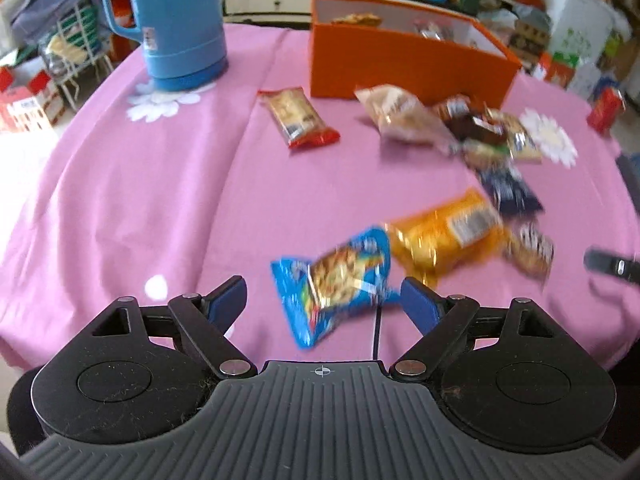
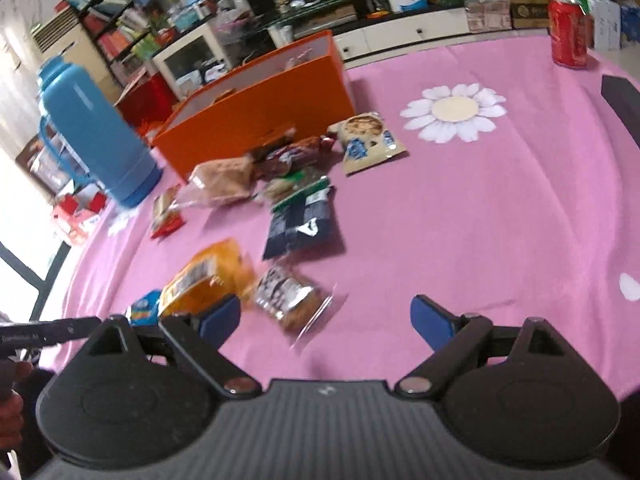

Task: Organize snacks
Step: 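Move the left tool down to the blue cookie packet, then grasp the blue cookie packet with the left tool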

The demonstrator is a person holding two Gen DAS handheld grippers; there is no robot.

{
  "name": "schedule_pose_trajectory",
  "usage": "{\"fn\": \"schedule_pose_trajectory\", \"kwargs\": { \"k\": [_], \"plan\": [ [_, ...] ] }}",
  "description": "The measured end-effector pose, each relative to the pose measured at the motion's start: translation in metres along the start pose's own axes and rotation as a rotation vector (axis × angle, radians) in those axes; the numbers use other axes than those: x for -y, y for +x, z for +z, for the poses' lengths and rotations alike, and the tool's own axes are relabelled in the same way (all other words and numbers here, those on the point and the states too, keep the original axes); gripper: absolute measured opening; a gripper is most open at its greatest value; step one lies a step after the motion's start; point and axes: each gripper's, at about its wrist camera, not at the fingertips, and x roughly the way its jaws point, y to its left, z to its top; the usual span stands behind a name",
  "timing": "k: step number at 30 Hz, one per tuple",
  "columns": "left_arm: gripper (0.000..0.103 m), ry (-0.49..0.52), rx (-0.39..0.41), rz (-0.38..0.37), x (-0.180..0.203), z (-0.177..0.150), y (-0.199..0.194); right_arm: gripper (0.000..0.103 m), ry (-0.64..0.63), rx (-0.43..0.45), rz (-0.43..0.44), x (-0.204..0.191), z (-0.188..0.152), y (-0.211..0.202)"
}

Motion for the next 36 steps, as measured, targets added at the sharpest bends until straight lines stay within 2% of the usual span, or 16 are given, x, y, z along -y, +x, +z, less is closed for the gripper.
{"fn": "schedule_pose_trajectory", "kwargs": {
  "k": [3, 7, 13, 15, 18, 22, 23, 24, 25, 28, 31, 34, 36],
  "plan": [
    [0.066, 0.066, 0.008, 0.020, 0.009, -0.008, -0.002, 0.092, -0.003, -0.014, 0.017, -0.007, -0.002, -0.001],
    [0.066, 0.237, 0.017, 0.016, 0.018, -0.011, 0.003, 0.092, -0.022, -0.016, 0.024, -0.008, -0.001, -0.005],
    [0.066, 0.602, 0.026, -0.093, 0.023, -0.002, 0.021, 0.092, -0.016, -0.028, 0.002, -0.002, -0.004, -0.010],
    [0.057, 0.705, 0.018, -0.126, 0.022, 0.002, 0.030, 0.092, -0.004, -0.034, -0.008, 0.002, -0.004, -0.009],
    [0.050, 0.835, -0.023, -0.198, 0.021, 0.008, 0.045, 0.092, 0.005, -0.044, -0.020, 0.005, -0.004, -0.008],
    [0.034, 0.910, -0.066, -0.277, 0.023, 0.014, 0.059, 0.092, -0.007, -0.052, -0.033, 0.003, -0.002, -0.005],
    [0.022, 0.903, -0.067, -0.281, 0.023, 0.016, 0.061, 0.092, -0.010, -0.055, -0.035, 0.003, -0.002, -0.004],
    [0.018, 0.872, -0.078, -0.273, 0.022, 0.018, 0.065, 0.092, -0.012, -0.058, -0.036, 0.002, -0.001, -0.002],
    [0.018, 0.823, -0.091, -0.259, 0.020, 0.021, 0.068, 0.092, -0.015, -0.061, -0.038, 0.001, -0.001, -0.001],
    [0.018, 0.587, -0.108, -0.195, 0.011, 0.032, 0.073, 0.092, -0.038, -0.070, -0.042, -0.003, 0.000, 0.006],
    [0.018, 0.370, -0.099, -0.087, 0.006, 0.034, 0.074, 0.092, -0.122, -0.069, -0.039, -0.014, 0.005, 0.017],
    [0.019, 0.238, -0.077, 0.006, 0.010, 0.028, 0.074, 0.092, -0.246, -0.056, -0.032, -0.032, 0.012, 0.030],
    [0.020, 0.164, -0.075, 0.025, 0.010, 0.024, 0.074, 0.092, -0.344, -0.058, -0.033, -0.044, 0.013, 0.040]
  ]
}}
